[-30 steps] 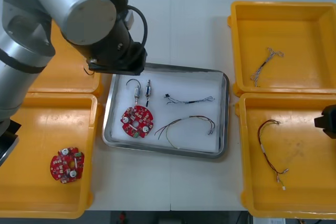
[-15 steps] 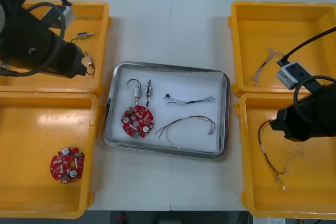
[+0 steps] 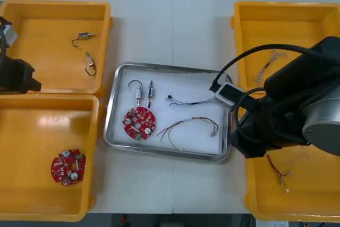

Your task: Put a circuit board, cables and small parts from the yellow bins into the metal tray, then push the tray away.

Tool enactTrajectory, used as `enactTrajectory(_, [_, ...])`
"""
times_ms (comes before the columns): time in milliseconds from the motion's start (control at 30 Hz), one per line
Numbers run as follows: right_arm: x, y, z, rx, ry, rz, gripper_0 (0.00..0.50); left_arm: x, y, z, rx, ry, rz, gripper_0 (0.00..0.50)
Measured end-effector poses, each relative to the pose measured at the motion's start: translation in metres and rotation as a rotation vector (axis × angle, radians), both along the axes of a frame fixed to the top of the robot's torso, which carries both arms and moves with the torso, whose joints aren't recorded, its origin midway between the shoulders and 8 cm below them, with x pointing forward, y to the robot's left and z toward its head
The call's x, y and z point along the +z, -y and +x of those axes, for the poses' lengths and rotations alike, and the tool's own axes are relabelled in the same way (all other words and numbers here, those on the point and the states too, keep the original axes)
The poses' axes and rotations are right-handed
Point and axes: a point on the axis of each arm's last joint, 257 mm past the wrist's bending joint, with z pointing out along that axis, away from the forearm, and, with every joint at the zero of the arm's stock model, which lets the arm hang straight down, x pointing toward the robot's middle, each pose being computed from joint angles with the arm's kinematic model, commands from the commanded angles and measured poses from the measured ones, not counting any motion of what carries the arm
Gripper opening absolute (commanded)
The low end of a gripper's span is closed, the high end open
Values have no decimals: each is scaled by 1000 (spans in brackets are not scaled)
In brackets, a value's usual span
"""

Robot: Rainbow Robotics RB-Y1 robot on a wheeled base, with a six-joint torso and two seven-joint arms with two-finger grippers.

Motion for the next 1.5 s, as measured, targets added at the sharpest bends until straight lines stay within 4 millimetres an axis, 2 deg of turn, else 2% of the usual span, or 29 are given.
enactTrajectory(133, [-14,-13,-3,68,-15,-71,500,-8,-15,-9,-26,-14,28,500])
enactTrajectory(400, [-29,-49,8,155,12,-119,500,-22,-30,-27,-13,-41,44,500])
enactTrajectory(633, [-43,-89,18,359,29,-175,500,-26,-33,-29,-4,-48,50,500])
enactTrajectory(833, [-51,-114,25,381,77,-166,500,-26,-33,-29,-3,-48,51,500])
enactTrajectory(1133, [-74,-146,14,434,83,-171,500,-26,-33,-29,-3,-48,51,500])
enactTrajectory(1233, [-81,-154,15,453,114,-178,500,-26,-33,-29,-3,-48,52,500])
enactTrajectory(1500, [-107,-160,11,481,123,-231,500,-25,-34,-29,-2,-47,52,500])
